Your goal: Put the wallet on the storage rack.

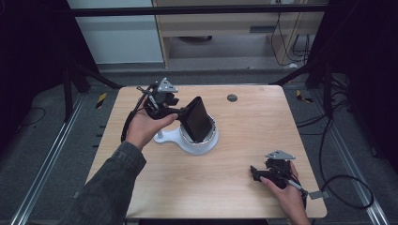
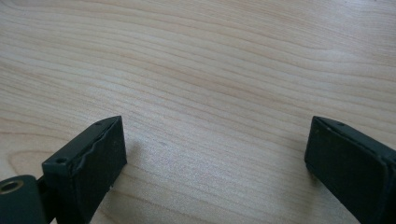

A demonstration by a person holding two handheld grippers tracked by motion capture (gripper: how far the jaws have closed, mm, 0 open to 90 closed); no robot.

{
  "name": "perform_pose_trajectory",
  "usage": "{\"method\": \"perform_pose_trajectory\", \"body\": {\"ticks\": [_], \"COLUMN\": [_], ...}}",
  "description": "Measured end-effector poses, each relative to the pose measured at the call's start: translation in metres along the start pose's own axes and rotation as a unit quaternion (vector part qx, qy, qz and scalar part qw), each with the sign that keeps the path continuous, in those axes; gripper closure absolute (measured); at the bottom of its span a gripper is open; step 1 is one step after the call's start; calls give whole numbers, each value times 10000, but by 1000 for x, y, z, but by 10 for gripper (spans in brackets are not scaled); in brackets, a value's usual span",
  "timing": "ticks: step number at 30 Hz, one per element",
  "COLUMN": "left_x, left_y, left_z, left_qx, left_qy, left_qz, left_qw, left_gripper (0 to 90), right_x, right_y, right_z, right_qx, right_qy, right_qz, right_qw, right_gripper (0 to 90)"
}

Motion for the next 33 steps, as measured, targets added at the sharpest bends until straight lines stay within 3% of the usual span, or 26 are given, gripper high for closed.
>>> {"method": "perform_pose_trajectory", "body": {"ticks": [4,9,15,24,33], "left_x": [-6,-21,-34,-49,-62], "left_y": [-8,-11,-11,-9,8], "left_z": [4,23,42,65,93], "left_qx": [-71,-156,-270,-230,-65], "left_qy": [102,48,-16,33,56], "left_qz": [-14,109,254,368,530], "left_qw": [9999,9998,9993,9991,9986], "left_gripper": [426,255,140,102,80], "right_x": [0,0,0,0,0], "right_y": [0,0,0,0,0], "right_z": [0,0,0,0,0], "right_qx": [13,9,10,13,18], "right_qy": [24,29,28,20,23], "right_qz": [-14,-18,-18,-7,-26], "right_qw": [10000,10000,10000,10000,10000], "right_gripper": [57,57,57,52,50]}}
Point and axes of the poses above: each handheld gripper's, and its own axes: y roughly forward along the jaws, z roughly out of its underside, x roughly to its left, the point moved 3 cm from there along y, roughly forward along the jaws, and after that the axes turned 9 degrees about z, right-handed, at the moved point
